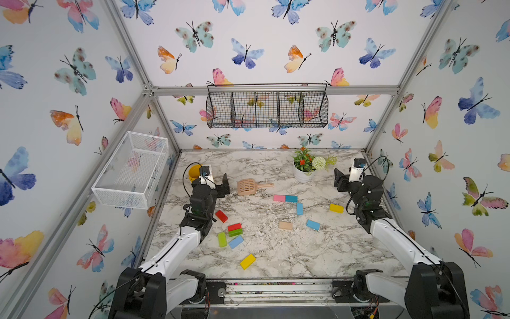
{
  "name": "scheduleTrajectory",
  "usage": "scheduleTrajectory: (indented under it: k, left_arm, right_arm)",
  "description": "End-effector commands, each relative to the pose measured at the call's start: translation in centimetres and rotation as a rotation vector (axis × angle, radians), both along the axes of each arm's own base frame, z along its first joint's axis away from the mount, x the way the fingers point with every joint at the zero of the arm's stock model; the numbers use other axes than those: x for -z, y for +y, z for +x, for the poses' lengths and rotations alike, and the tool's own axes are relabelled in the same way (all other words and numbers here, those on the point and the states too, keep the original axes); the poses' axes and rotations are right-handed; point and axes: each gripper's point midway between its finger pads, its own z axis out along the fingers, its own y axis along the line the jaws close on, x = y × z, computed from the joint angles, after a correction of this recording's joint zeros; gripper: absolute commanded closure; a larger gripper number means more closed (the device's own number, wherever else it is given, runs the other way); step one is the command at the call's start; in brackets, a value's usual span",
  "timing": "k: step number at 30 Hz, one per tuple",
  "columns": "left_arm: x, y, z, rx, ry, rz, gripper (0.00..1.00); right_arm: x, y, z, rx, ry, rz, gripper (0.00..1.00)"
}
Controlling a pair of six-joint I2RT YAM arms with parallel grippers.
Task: Assemble the letter c with building blocks
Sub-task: Adjust the building block at the center of the board.
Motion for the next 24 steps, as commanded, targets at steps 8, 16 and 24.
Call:
scheduleTrajectory:
  k: [8,16,24]
  left_arm:
    - [-1.2,-10.3,-3.3,0.404,0.279,-0.035,0.05]
    - [-2.1,-13.4,-4.0,0.583,0.378,0.048,0.06]
    - [-0.2,-14.9,-5.4,0.699,0.385,0.065,0.1]
  right_arm:
    - [6.7,9.7,-7.4,-0.41,0.456,0.041,0.41]
    - [8.8,13.8,-10.6,-0.531,0.574,-0.095,0.41]
    - [10.7,15.5,-11.6,-0.589,0.605,-0.274,0.41]
